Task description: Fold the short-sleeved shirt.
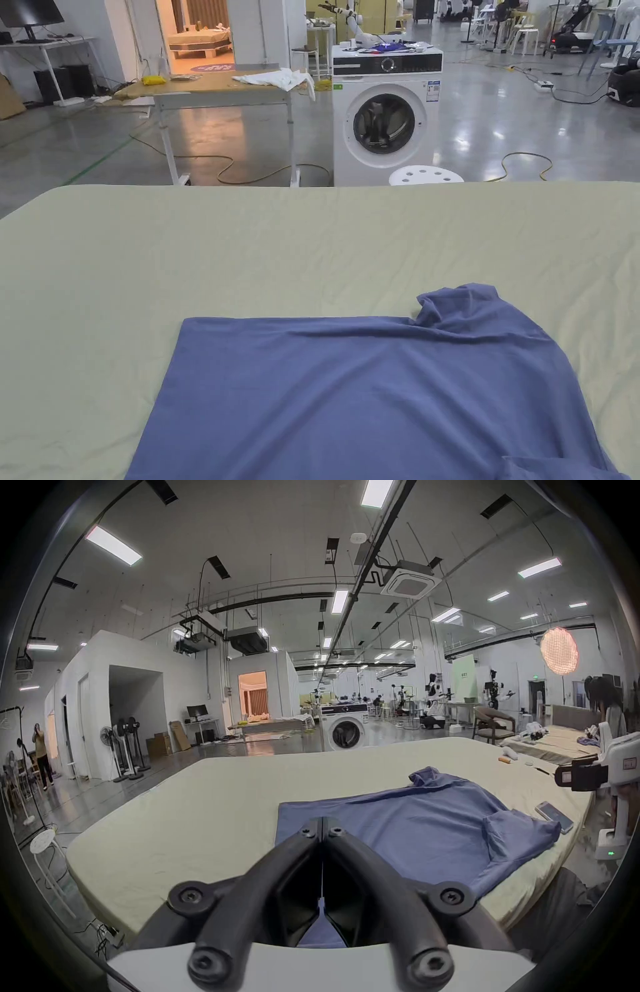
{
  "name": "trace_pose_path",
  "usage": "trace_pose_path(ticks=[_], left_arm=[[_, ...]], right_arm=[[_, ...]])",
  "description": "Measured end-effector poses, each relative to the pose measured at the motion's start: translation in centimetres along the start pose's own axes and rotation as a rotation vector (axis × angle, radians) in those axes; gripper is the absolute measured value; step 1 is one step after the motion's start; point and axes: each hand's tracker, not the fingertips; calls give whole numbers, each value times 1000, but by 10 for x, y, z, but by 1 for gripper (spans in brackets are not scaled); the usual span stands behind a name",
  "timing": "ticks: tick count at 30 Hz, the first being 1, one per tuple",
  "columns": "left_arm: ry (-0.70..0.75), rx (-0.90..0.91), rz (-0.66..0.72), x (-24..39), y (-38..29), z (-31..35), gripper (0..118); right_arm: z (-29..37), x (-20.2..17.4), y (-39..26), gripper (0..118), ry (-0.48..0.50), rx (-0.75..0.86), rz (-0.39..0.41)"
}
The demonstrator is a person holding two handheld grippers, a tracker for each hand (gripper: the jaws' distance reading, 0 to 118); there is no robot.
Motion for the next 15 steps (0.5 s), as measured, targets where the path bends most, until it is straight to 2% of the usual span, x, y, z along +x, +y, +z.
trace_pose_path(ticks=[6, 8, 12, 14, 15], left_arm=[[15, -5, 36, -10, 4, 2, 0], [21, -60, 57, -19, 5, 1, 0], [63, -182, 10, -38, -14, -1, 1], [52, -210, 79, -54, -35, -5, 21], [45, -225, 113, -63, -45, -9, 36]], right_arm=[[-5, -2, 2, 0, -16, -4, -1], [-6, -1, 1, 0, -20, -7, -15], [-5, 5, -11, 0, -15, -12, -33], [-6, 6, -17, 0, -14, -47, -51], [-7, 7, -19, 0, -13, -63, -57]])
